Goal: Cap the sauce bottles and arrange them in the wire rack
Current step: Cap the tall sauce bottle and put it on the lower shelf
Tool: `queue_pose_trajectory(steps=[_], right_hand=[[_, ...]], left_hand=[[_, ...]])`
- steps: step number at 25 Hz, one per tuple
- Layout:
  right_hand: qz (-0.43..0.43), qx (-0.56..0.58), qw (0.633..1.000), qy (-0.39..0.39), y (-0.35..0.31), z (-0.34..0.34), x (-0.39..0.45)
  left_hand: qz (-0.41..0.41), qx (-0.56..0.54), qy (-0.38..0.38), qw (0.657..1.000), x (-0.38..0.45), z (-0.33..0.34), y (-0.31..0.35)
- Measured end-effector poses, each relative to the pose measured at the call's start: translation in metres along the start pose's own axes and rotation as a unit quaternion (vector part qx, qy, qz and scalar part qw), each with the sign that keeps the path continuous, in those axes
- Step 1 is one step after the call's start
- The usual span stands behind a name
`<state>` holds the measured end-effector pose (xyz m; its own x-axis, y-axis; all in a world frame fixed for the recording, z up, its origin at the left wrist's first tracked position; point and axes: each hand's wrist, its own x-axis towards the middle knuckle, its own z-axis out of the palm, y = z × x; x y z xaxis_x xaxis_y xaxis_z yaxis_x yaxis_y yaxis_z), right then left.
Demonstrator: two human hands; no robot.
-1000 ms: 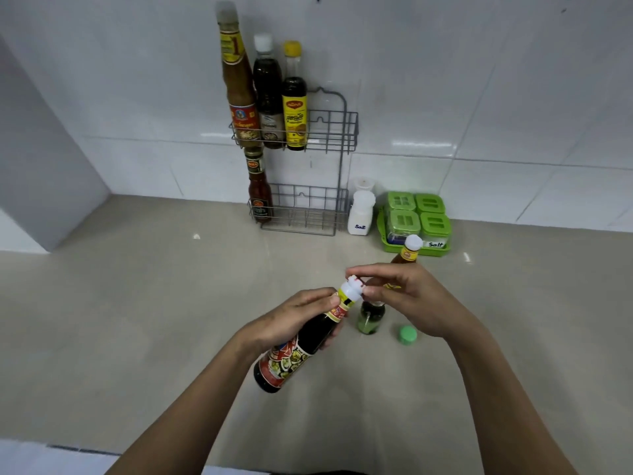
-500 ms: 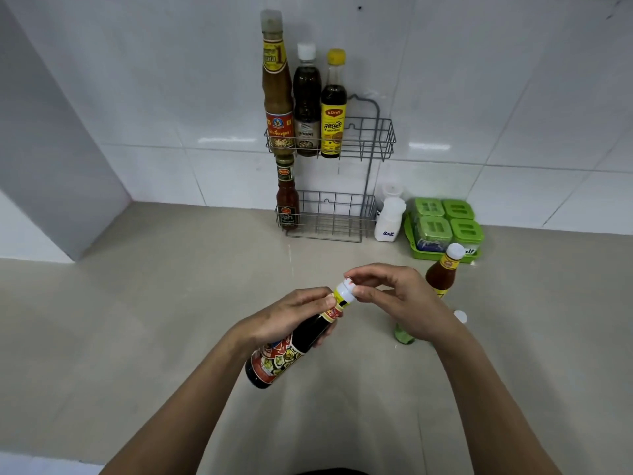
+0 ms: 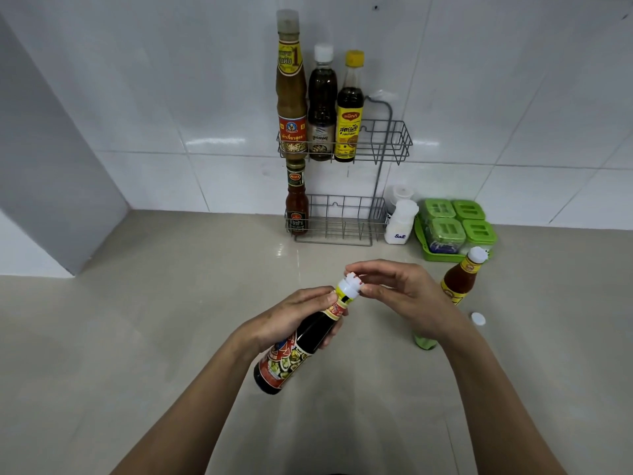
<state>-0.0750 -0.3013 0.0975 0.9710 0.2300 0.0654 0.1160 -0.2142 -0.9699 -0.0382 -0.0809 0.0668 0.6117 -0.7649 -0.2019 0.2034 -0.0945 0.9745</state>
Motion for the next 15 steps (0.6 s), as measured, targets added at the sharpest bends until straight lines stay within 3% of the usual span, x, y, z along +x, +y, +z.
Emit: queue_pose_trajectory(steps=[6, 15], right_hand=[[-0.004, 0.065, 0.998, 0.021, -0.004, 0.014, 0.007], [0.011, 0.027, 1.000, 0.005, -0.004, 0.027, 0.017]], left_hand=[[0.000, -0.014, -0.008, 1.000, -0.007, -0.014, 0.000], [-0.008, 0.005, -0.018, 1.000, -0.012, -0.031, 0.000]])
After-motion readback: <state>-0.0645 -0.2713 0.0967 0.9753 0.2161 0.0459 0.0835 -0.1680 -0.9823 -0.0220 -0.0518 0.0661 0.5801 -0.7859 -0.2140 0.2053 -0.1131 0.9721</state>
